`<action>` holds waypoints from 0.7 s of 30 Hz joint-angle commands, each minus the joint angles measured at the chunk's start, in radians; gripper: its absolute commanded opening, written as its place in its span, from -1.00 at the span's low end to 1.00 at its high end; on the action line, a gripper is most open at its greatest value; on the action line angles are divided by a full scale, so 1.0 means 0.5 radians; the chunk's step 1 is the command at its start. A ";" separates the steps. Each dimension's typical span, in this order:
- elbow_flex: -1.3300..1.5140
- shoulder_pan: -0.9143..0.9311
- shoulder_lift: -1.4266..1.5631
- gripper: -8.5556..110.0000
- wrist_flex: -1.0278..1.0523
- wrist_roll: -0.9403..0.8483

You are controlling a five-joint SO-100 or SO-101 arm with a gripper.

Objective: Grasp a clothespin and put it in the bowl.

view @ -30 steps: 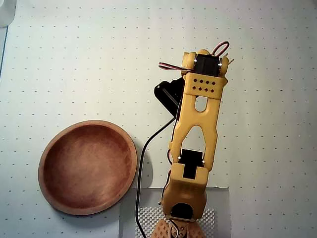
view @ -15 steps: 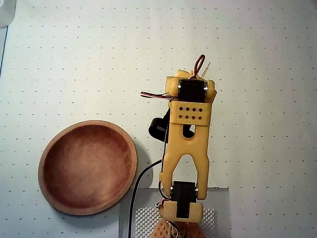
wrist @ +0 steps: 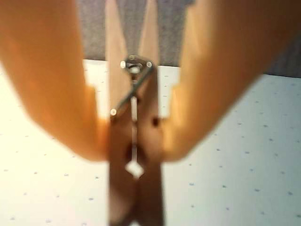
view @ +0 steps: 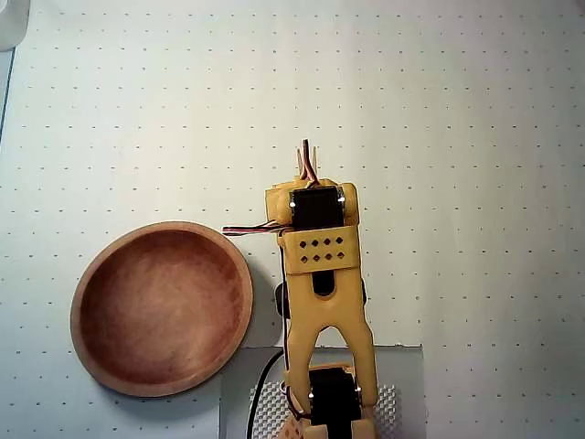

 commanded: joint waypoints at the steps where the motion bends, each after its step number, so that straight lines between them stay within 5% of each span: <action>1: 0.052 -0.025 0.150 -0.91 0.052 -0.095; 21: 0.031 -0.699 0.080 -0.91 0.055 -0.098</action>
